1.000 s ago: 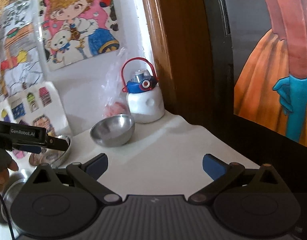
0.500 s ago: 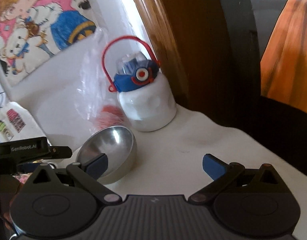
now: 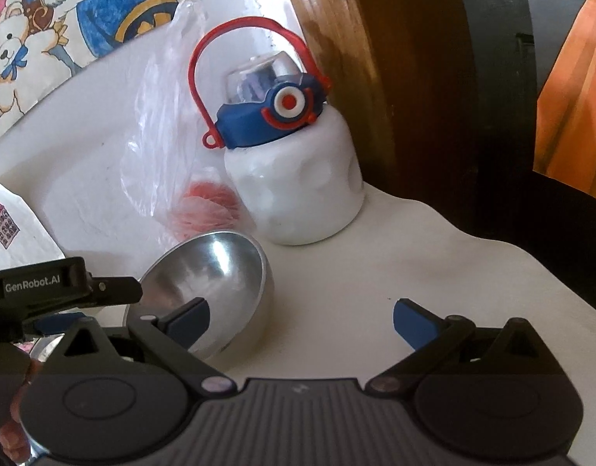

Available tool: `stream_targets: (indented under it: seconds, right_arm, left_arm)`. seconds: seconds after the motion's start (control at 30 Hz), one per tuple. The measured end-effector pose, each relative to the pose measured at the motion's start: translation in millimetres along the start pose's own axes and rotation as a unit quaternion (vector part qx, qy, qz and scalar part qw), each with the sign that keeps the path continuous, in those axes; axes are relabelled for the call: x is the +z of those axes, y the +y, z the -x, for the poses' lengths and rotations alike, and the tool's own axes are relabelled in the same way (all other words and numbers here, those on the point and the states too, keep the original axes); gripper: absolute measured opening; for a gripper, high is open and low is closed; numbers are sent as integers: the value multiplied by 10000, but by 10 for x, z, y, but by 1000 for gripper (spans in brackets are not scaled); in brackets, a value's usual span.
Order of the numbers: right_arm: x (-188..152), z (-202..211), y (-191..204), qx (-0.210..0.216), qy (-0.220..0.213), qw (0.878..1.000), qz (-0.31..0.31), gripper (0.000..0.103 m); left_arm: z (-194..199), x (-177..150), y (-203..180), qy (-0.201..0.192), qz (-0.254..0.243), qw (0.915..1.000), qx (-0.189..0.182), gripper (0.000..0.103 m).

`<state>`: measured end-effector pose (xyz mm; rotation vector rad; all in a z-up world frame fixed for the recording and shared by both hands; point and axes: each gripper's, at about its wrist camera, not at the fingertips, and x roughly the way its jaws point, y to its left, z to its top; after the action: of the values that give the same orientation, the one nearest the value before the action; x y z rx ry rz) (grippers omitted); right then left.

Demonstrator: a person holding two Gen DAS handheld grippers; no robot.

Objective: Organize plates and bowls
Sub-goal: 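Move both grippers toward the small steel bowl beside the white bottle, then close the right gripper on the small bowl rim while the left gripper grips it too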

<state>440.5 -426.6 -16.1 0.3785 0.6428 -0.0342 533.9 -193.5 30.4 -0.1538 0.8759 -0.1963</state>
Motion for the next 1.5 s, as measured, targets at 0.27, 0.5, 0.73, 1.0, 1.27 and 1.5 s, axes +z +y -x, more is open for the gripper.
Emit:
stream_targets:
  seconds: [0.27, 0.5, 0.73, 1.0, 1.27, 1.5]
  right_arm:
    - [-12, -111, 26, -39, 68, 10000, -8, 103]
    - [-23, -168, 29, -49, 92, 9999, -41, 102]
    - [-33, -236, 36, -54, 143, 9998, -105, 88]
    - [-29, -199, 40, 164, 185, 9995, -199, 57]
    - [-75, -158, 66, 302, 387, 9981, -368, 16]
    - [-146, -42, 14, 311, 362, 9973, -553, 14]
  left_arm:
    - [-72, -2, -47, 29, -33, 9999, -93, 102]
    - [-141, -8, -50, 108, -15, 9999, -120, 102]
    - [-163, -9, -3, 82, 190, 9989, -417, 99]
    - [-216, -33, -16, 234, 246, 9974, -630, 74]
    - [-259, -99, -90, 545, 212, 9947, -841, 24]
    - [-182, -208, -222, 668, 120, 9945, -803, 15]
